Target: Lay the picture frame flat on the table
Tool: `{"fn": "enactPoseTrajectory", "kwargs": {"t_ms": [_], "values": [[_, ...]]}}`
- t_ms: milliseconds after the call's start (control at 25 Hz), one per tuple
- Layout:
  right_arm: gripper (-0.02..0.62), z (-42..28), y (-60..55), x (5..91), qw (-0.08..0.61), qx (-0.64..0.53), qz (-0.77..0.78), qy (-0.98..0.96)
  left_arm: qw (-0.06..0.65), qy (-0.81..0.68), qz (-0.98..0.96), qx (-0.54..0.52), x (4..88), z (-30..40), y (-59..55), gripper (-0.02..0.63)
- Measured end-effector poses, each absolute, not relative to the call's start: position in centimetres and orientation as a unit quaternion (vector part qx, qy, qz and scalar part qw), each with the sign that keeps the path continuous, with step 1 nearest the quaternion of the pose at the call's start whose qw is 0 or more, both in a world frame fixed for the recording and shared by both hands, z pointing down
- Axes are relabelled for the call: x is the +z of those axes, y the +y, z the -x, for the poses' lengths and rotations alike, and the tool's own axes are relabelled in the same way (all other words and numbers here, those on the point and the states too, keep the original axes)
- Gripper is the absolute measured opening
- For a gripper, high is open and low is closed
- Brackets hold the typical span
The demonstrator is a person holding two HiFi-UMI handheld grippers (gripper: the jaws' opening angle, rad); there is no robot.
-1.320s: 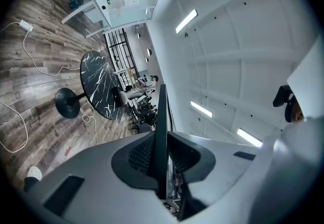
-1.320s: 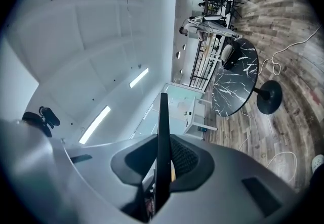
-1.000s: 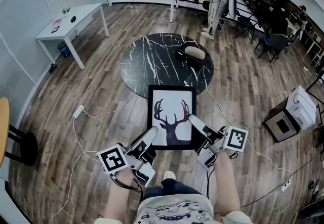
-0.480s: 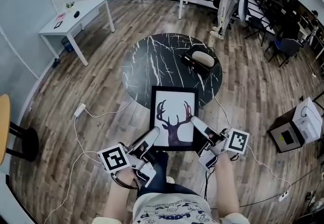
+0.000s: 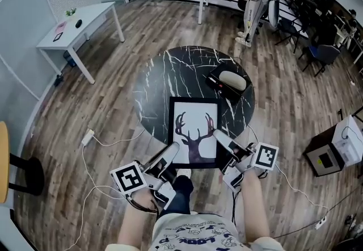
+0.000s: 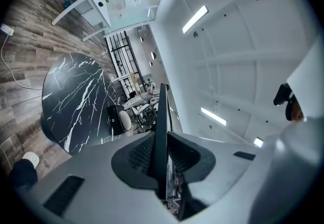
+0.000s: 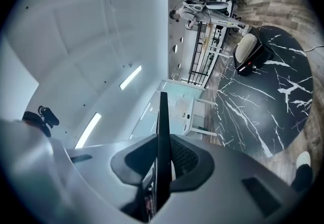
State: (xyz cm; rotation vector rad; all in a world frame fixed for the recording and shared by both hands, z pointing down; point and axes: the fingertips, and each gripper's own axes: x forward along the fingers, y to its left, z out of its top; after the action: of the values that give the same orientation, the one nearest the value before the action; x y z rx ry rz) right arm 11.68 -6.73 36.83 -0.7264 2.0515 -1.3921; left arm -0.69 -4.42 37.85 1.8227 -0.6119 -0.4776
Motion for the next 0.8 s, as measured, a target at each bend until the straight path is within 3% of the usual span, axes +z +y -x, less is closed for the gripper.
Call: {"fn": "enactPoseTrajectory", "kwargs": {"t_ms": [800], "values": [[0.084, -10.2, -28.4, 41.9, 0.230, -0.551, 0.306, 0.742, 0.584, -0.270, -0.745, -0.175, 42.8, 2.2, -26.1, 0.077]]}}
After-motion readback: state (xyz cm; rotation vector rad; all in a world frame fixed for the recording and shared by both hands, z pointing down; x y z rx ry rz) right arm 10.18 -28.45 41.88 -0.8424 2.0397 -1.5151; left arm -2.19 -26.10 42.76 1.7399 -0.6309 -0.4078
